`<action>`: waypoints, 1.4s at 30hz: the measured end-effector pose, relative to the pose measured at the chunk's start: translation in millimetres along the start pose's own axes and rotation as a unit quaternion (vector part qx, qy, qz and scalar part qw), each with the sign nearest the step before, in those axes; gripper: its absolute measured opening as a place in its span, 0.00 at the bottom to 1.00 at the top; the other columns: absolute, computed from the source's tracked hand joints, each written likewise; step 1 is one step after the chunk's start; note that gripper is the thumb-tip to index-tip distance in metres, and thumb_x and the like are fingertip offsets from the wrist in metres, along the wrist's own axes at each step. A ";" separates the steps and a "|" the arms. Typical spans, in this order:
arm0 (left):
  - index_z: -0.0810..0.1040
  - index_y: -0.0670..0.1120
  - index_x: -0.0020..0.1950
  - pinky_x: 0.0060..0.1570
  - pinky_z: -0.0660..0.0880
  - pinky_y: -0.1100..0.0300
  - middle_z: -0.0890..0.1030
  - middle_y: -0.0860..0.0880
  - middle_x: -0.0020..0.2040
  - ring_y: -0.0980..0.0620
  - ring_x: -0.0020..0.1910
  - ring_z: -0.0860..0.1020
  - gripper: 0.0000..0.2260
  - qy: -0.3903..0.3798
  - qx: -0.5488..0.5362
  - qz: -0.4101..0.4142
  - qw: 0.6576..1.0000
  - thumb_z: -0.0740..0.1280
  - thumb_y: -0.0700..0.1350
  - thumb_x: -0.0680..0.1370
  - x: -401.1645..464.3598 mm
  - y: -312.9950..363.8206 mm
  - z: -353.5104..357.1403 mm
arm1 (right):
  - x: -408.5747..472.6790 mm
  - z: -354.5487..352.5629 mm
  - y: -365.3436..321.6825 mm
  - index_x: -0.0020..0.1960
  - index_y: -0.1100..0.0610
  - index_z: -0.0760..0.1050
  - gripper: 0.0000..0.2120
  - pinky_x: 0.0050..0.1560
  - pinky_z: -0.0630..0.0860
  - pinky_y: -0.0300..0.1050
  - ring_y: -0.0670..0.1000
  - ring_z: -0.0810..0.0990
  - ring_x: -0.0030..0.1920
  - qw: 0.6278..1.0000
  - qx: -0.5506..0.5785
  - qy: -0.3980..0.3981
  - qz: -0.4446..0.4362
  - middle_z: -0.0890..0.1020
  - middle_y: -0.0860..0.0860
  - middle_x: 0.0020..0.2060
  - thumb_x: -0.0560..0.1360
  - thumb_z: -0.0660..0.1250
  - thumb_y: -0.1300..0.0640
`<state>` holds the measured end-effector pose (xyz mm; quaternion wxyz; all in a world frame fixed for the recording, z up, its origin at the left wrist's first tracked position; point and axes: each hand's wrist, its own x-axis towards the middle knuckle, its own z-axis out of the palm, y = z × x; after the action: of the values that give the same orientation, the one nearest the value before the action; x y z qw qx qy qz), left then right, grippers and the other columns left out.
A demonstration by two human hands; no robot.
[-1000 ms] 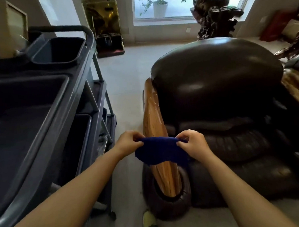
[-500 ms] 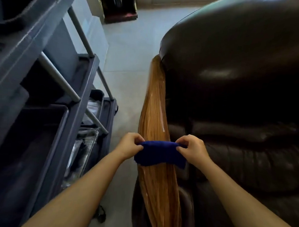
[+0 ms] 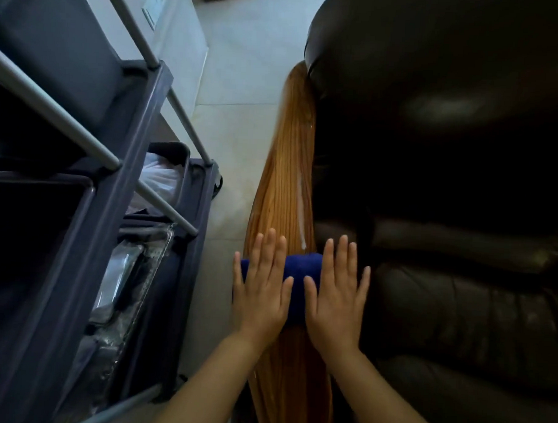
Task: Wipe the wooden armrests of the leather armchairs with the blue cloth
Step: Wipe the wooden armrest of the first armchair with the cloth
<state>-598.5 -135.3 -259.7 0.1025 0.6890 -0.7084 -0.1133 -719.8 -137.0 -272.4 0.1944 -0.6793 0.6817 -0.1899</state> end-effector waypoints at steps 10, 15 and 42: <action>0.45 0.46 0.75 0.72 0.41 0.48 0.50 0.46 0.76 0.51 0.75 0.43 0.25 0.042 0.020 -0.020 0.999 0.46 0.51 0.79 49.6 -11.6 18.9 | 48.1 28.6 -10.1 0.73 0.51 0.37 0.30 0.73 0.49 0.46 0.43 0.39 0.74 0.993 0.114 0.017 0.038 0.40 0.45 0.74 0.76 0.43 0.42; 0.44 0.46 0.74 0.73 0.44 0.46 0.49 0.46 0.76 0.51 0.75 0.43 0.26 0.046 -0.005 -0.010 0.999 0.46 0.50 0.79 94.3 -16.3 9.9 | 92.3 28.2 -15.8 0.73 0.50 0.36 0.31 0.72 0.45 0.40 0.41 0.38 0.74 0.990 0.140 0.010 0.028 0.38 0.44 0.74 0.76 0.43 0.41; 0.33 0.53 0.70 0.68 0.32 0.70 0.31 0.59 0.71 0.66 0.70 0.32 0.26 -0.014 -0.194 -0.027 0.980 0.45 0.52 0.77 162.7 -24.0 -4.5 | 191.4 25.3 -35.7 0.70 0.47 0.34 0.29 0.65 0.40 0.28 0.41 0.43 0.72 0.953 0.286 -0.007 0.094 0.41 0.43 0.73 0.80 0.52 0.54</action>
<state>-579.1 -298.6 -264.4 0.2215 0.6730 -0.6556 -0.2612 -676.3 -328.5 -276.6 0.4028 -0.5291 0.6582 -0.3529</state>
